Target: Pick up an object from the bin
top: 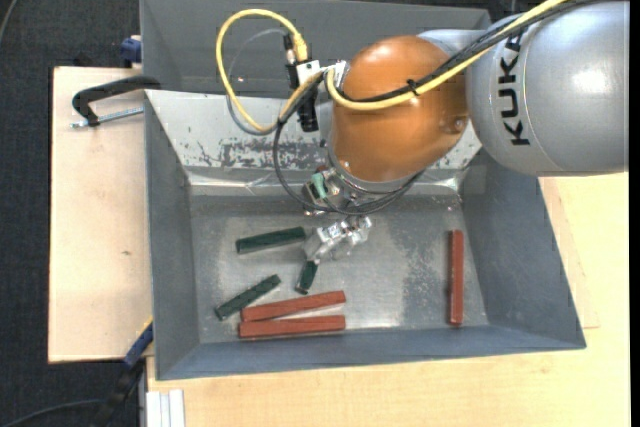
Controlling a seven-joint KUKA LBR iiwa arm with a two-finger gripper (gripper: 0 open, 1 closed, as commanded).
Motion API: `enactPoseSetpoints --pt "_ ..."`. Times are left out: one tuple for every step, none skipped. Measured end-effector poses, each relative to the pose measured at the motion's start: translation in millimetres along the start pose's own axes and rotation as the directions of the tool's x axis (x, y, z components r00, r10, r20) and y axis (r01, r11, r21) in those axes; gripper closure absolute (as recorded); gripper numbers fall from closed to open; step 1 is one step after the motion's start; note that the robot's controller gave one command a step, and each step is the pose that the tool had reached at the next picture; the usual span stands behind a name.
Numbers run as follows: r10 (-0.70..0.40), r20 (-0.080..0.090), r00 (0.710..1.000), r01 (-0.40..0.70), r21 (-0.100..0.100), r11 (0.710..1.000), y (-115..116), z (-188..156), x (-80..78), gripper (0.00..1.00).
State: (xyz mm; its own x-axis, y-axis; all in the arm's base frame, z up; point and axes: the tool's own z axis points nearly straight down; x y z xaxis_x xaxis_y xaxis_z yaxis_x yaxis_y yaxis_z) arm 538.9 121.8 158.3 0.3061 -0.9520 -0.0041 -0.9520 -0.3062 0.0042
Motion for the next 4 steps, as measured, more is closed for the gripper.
enactPoseSetpoints --pt "0.004 -0.002 1.000 -0.004 0.004 1.000 -1.5 -2.3 1.6 0.00" --pt "-0.320 -0.002 0.947 0.320 0.000 0.947 -23.6 87.8 15.9 0.00" --pt "-0.319 -0.002 0.948 0.319 0.003 0.948 -24.3 86.4 16.2 1.00" --pt "-0.376 -0.008 0.927 0.376 0.016 0.927 -25.4 -79.2 -14.6 1.00"
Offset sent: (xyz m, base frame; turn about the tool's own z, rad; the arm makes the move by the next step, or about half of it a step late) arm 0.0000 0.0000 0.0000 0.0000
